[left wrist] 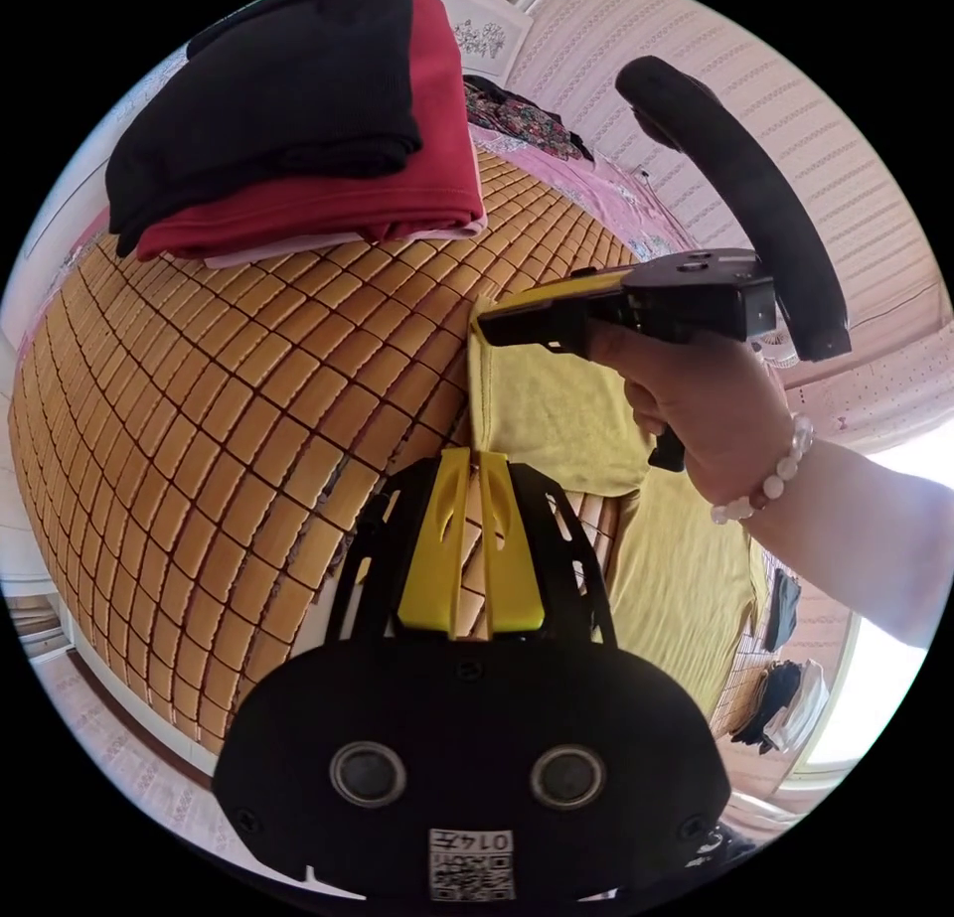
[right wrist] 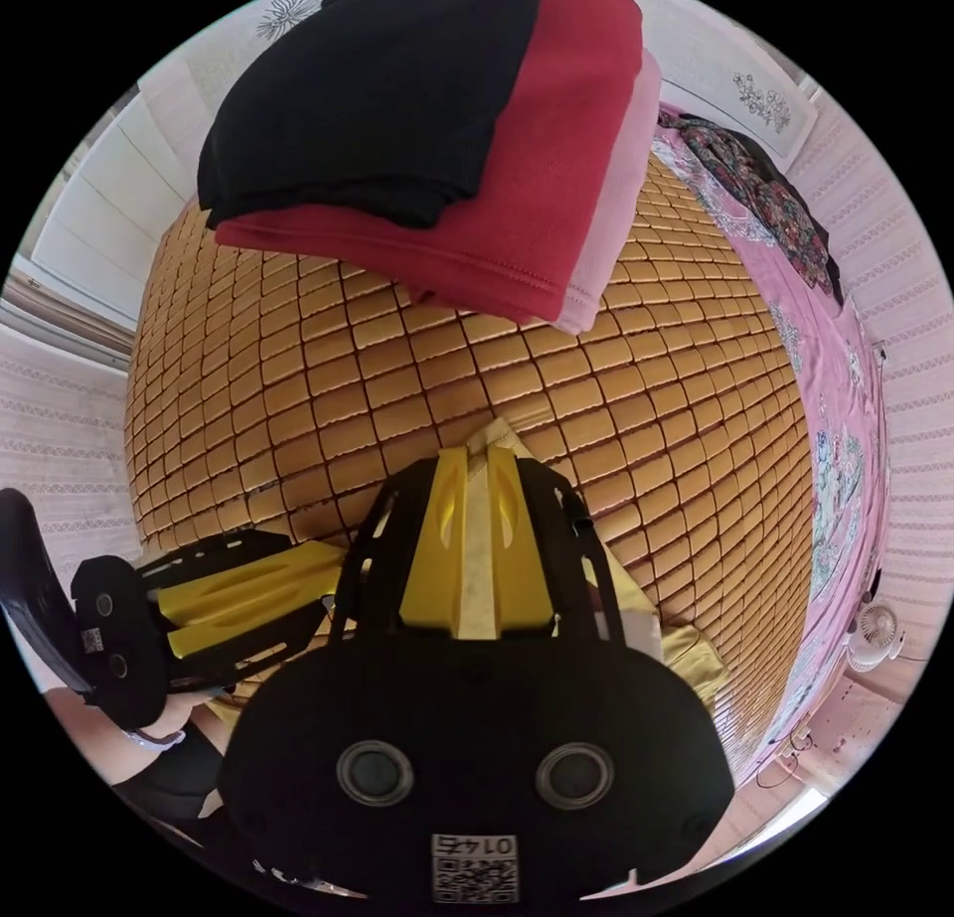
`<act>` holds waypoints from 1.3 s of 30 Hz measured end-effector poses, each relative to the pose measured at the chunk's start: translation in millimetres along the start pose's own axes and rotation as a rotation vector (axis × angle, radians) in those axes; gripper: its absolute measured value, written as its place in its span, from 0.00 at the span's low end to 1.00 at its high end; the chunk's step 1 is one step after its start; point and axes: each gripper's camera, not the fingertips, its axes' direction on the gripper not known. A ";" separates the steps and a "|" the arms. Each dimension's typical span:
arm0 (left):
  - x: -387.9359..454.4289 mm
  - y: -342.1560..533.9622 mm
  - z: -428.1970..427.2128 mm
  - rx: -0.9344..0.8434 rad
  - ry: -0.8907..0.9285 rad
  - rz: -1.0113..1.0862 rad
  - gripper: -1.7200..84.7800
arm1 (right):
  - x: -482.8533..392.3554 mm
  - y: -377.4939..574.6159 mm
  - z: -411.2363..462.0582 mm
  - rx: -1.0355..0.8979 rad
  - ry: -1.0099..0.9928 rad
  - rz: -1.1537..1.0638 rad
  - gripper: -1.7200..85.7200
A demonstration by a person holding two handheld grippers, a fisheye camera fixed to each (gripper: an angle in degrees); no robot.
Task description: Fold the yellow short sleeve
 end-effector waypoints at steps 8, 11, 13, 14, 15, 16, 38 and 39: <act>27.9 10.7 -10.5 0.094 0.083 0.098 0.01 | 39.4 60.7 -8.2 0.111 -0.185 0.118 0.02; 55.9 19.3 -27.3 0.149 0.165 0.216 0.01 | 76.0 117.5 -37.0 0.267 -0.311 0.257 0.02; 79.1 26.7 -37.2 0.167 0.228 0.306 0.01 | 97.1 166.9 -61.2 0.381 -0.358 0.330 0.02; 96.7 33.2 -42.3 0.169 0.281 0.371 0.01 | 109.8 206.8 -78.7 0.454 -0.367 0.387 0.02; 115.2 40.9 -44.8 0.163 0.339 0.440 0.01 | 115.2 228.3 -87.0 0.490 -0.369 0.416 0.02; 124.2 45.0 -44.5 0.153 0.368 0.471 0.01 | 123.4 271.9 -101.5 0.545 -0.373 0.468 0.02; 312.2 96.5 88.7 -0.313 0.397 0.830 0.05 | 121.4 591.7 -42.0 0.223 -0.275 0.891 0.08; 326.3 96.5 94.2 -0.318 0.391 0.863 0.06 | 119.4 599.7 -42.0 0.217 -0.268 0.901 0.08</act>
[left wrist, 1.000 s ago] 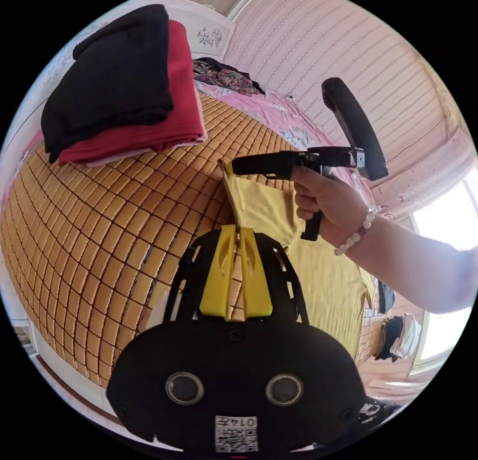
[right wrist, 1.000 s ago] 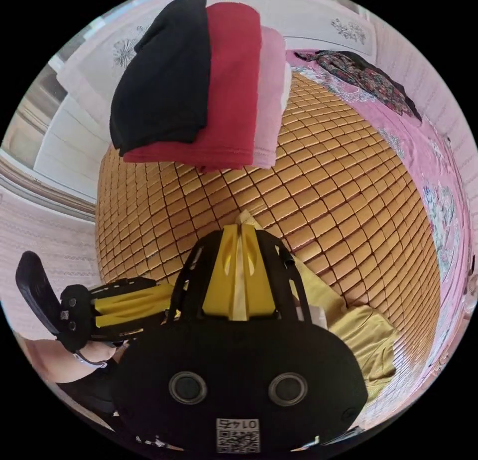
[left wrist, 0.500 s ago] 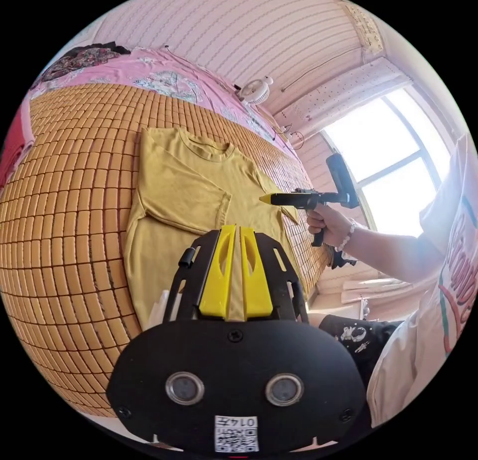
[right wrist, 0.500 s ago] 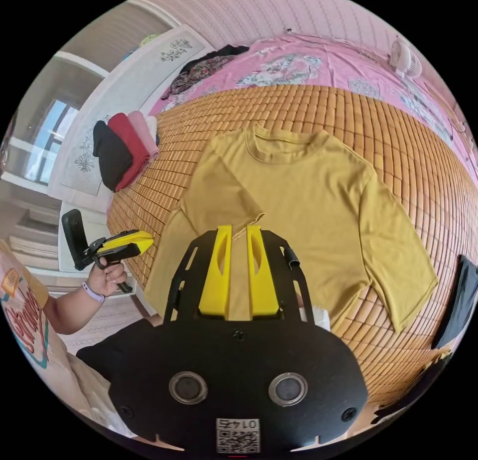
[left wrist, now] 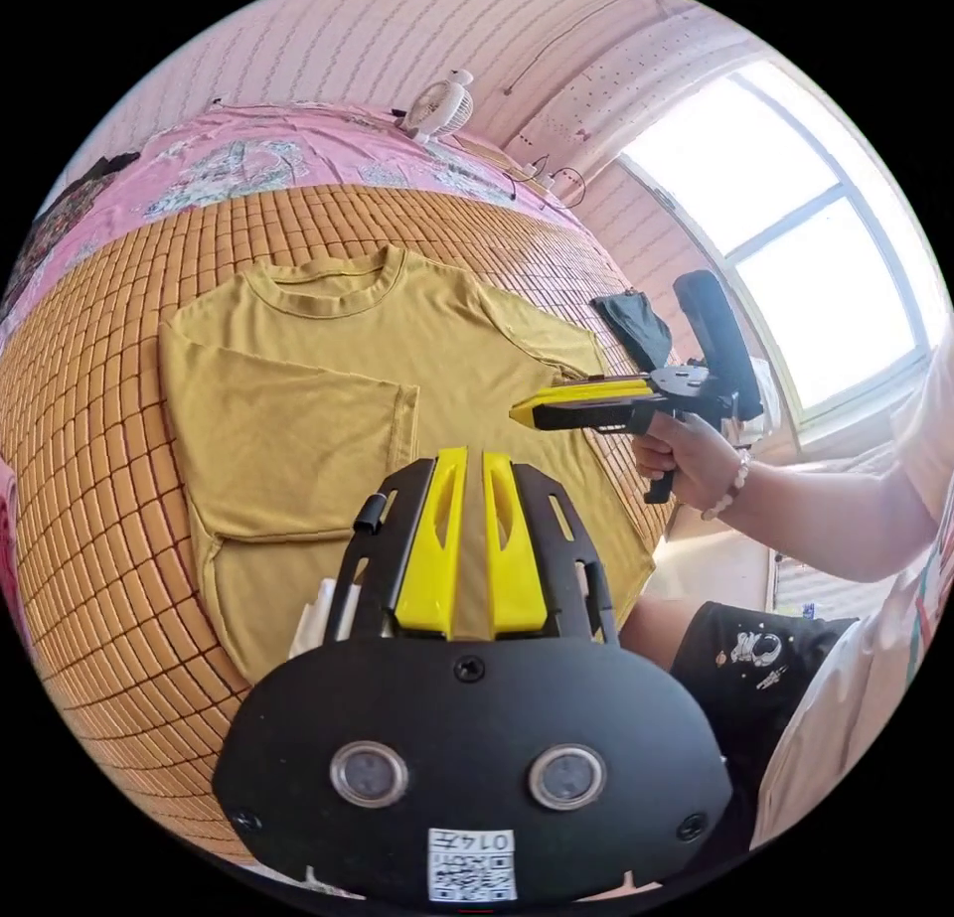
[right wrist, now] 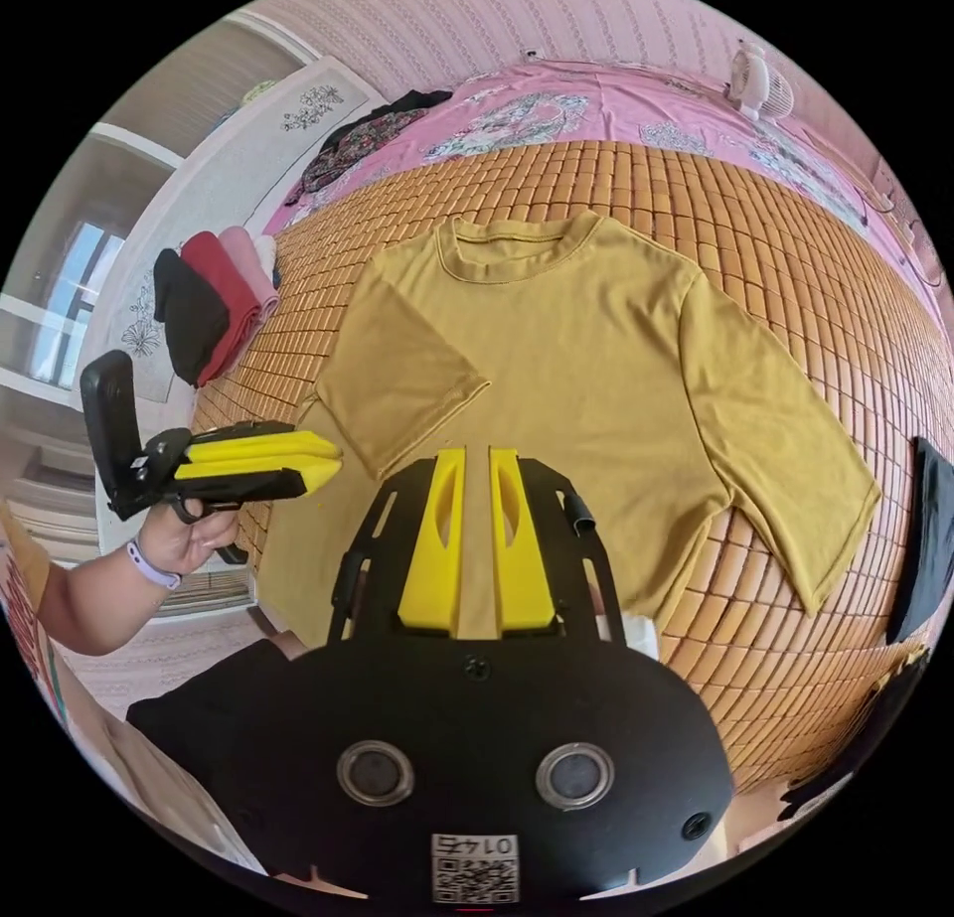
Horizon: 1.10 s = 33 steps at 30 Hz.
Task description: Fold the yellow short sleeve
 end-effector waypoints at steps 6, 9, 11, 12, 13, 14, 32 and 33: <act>33.0 -73.0 49.8 -0.076 0.003 0.168 0.06 | 81.7 68.7 -42.6 0.051 0.132 0.236 0.10; 53.6 -114.3 81.4 -0.095 0.009 0.221 0.06 | 128.5 106.6 -65.4 0.131 0.177 0.434 0.11; 66.7 -138.7 102.3 -0.104 0.042 0.224 0.06 | 158.1 135.6 -77.4 0.218 0.149 0.564 0.12; 75.5 -154.1 117.3 -0.112 0.090 0.215 0.06 | 164.1 142.2 -79.7 0.241 0.137 0.587 0.12; 80.6 -161.4 125.3 -0.120 0.112 0.211 0.06 | 174.2 153.8 -83.2 0.281 0.122 0.624 0.12; 91.8 -175.1 141.4 -0.143 0.144 0.209 0.06 | 182.9 163.1 -84.9 0.302 0.121 0.652 0.12; 220.0 -269.0 304.3 -0.315 -0.057 0.330 0.10 | 242.1 206.1 -81.8 0.324 0.176 0.710 0.06; 220.9 -268.5 303.9 -0.309 -0.076 0.341 0.09 | 242.6 206.8 -82.0 0.324 0.173 0.704 0.06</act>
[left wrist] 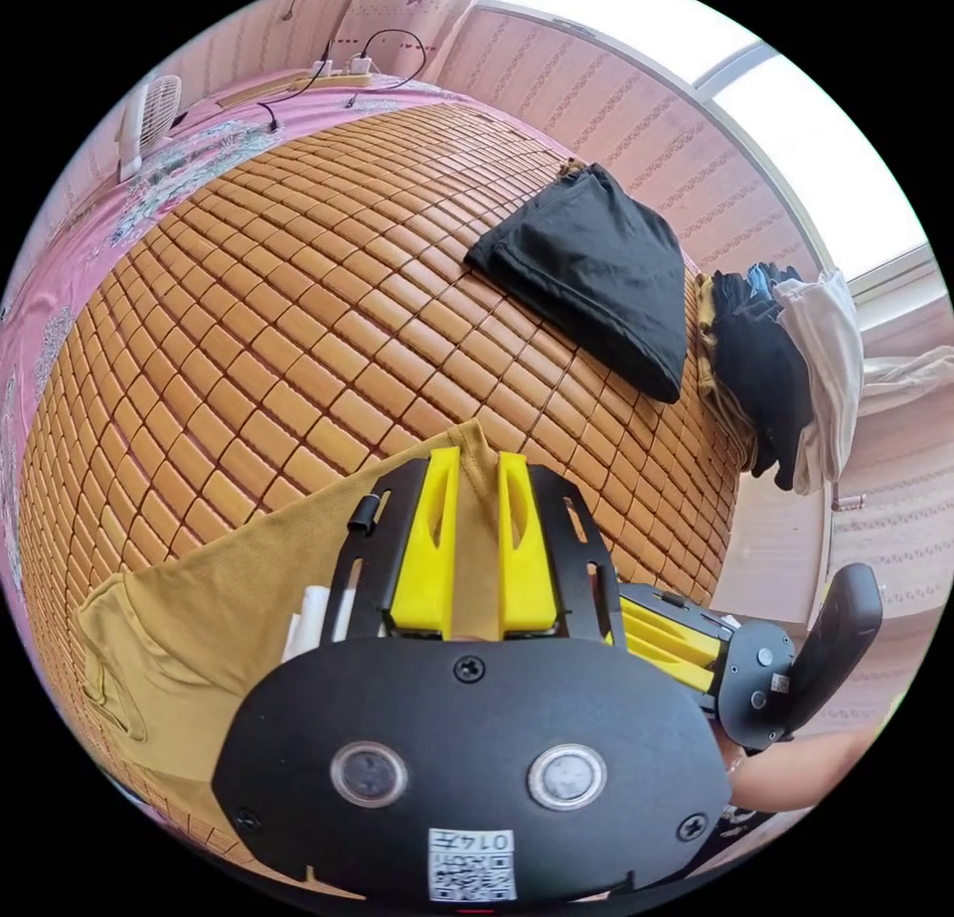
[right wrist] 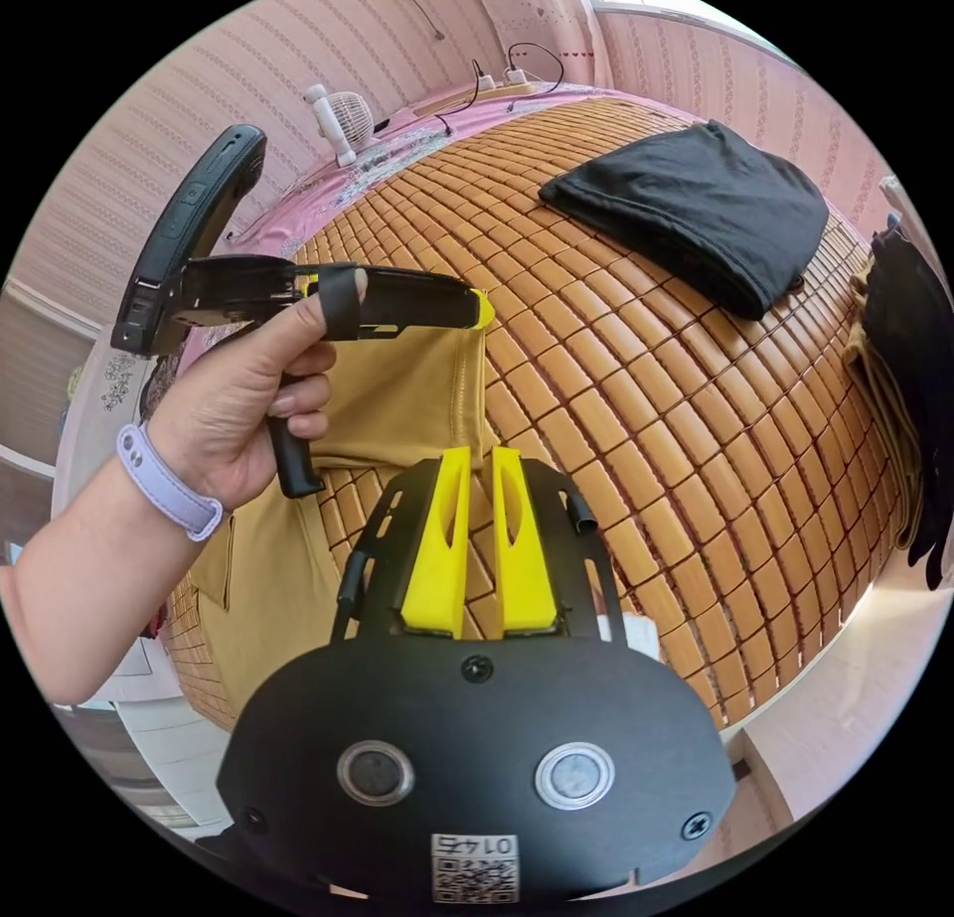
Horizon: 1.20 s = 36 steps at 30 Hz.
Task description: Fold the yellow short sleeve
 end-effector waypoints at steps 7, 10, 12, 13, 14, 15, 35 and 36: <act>-6.8 10.1 -11.8 0.027 -0.007 0.003 0.02 | 6.4 1.2 -2.2 -0.005 -0.013 -0.027 0.03; -18.0 29.6 -46.0 0.152 0.008 -0.017 0.01 | 6.9 -4.2 -8.4 -0.015 -0.049 -0.053 0.02; -34.0 55.4 -87.0 0.266 -0.004 -0.054 0.01 | 2.5 -7.5 -17.7 0.009 -0.090 -0.091 0.02; -39.3 63.8 -98.5 0.297 -0.009 -0.068 0.01 | -3.1 -10.2 -25.7 0.030 -0.125 -0.128 0.02; -51.1 82.1 -121.8 0.352 -0.014 -0.102 0.01 | -10.6 -12.9 -34.8 0.053 -0.167 -0.174 0.02; -63.4 102.8 -145.5 0.401 -0.021 -0.138 0.01 | -15.1 -14.2 -39.6 0.065 -0.193 -0.201 0.02; -173.0 398.0 -208.1 0.348 -0.002 -0.719 0.06 | -146.9 17.1 -5.5 -0.321 -0.349 -0.736 0.07; -182.9 404.4 -218.0 0.380 -0.044 -0.737 0.07 | -147.2 11.0 -4.6 -0.303 -0.328 -0.729 0.07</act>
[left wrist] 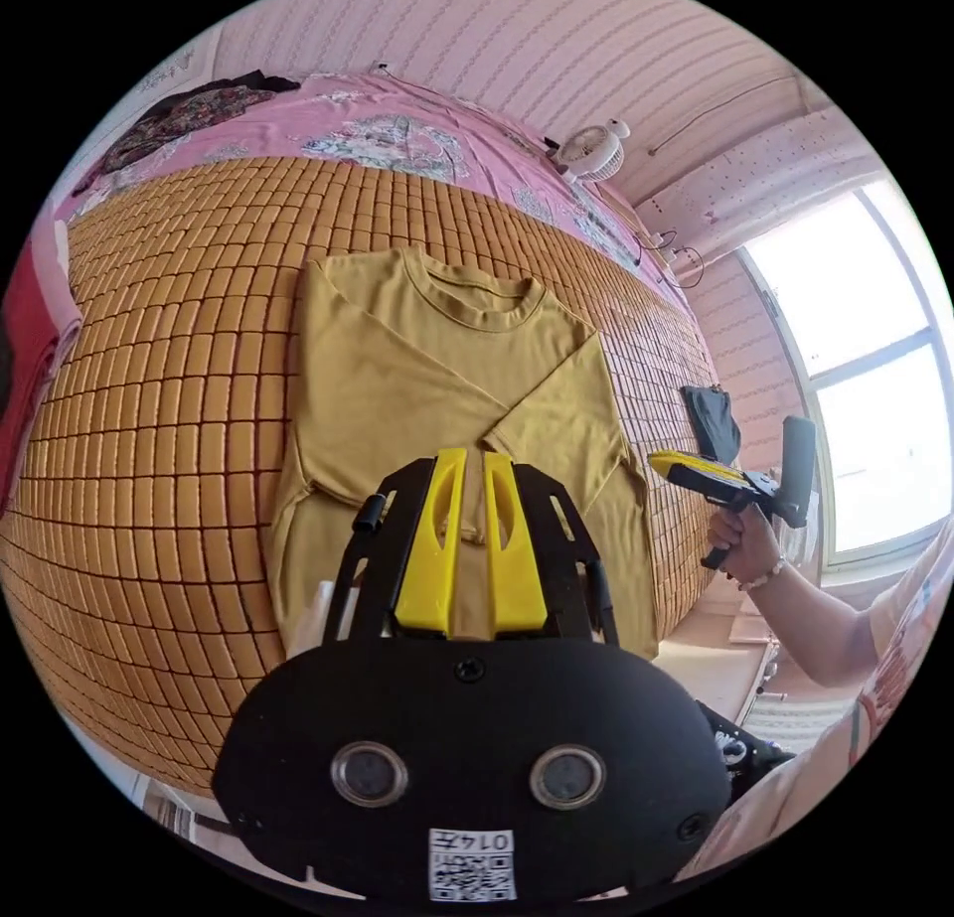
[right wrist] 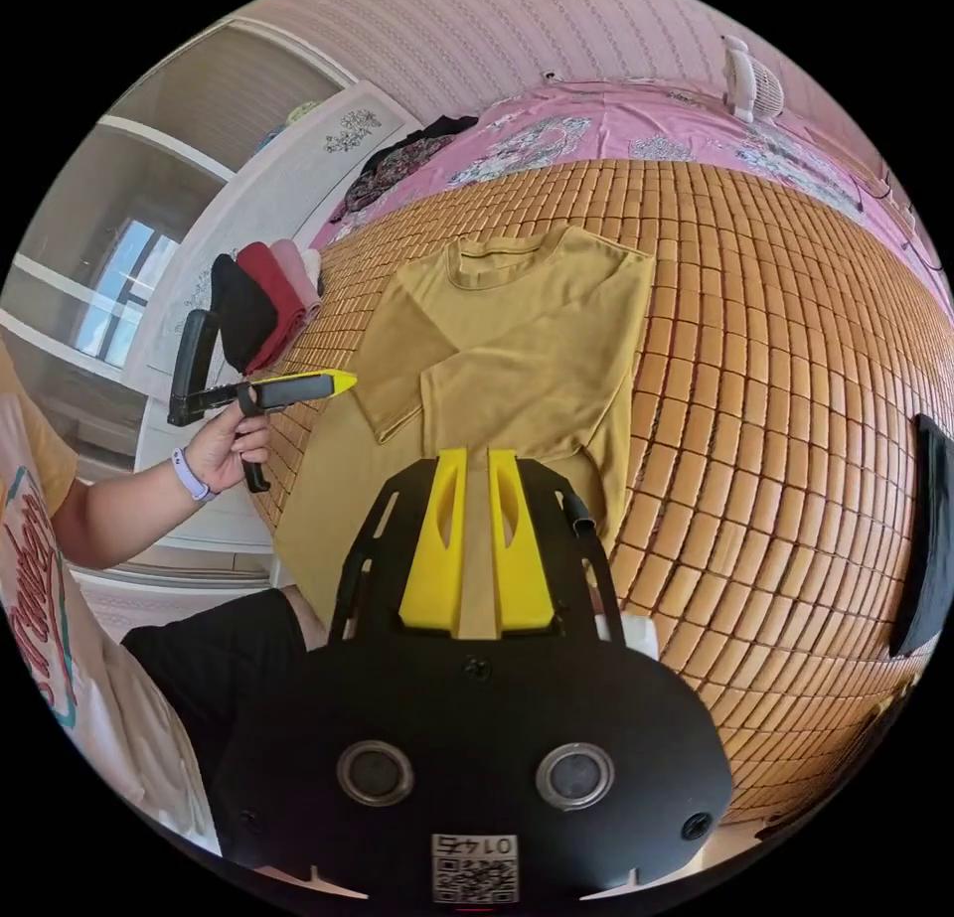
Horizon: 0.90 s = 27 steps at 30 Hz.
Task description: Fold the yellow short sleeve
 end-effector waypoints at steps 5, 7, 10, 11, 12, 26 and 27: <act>-52.3 -37.7 -17.7 0.086 -0.100 -0.045 0.10 | 42.0 -58.6 -1.7 0.103 0.205 0.095 0.13; -69.1 -54.6 -15.5 0.086 -0.131 -0.043 0.11 | 50.9 -81.3 6.5 0.089 0.262 0.086 0.15; -89.6 -80.6 -6.6 0.060 -0.153 -0.048 0.13 | 63.7 -113.8 22.9 0.048 0.257 0.091 0.15; -94.0 -89.0 -2.3 0.051 -0.153 -0.046 0.13 | 66.5 -123.9 29.0 0.030 0.264 0.100 0.15; -97.2 -96.4 3.5 0.033 -0.150 -0.043 0.13 | 67.3 -128.1 30.8 0.022 0.266 0.108 0.14; -87.8 -124.2 -23.6 0.034 -0.216 0.060 0.01 | 27.6 -179.5 11.9 0.022 0.345 -0.027 0.03; -87.4 -121.8 -36.2 0.065 -0.200 0.065 0.01 | 26.0 -180.1 7.8 0.036 0.340 -0.027 0.03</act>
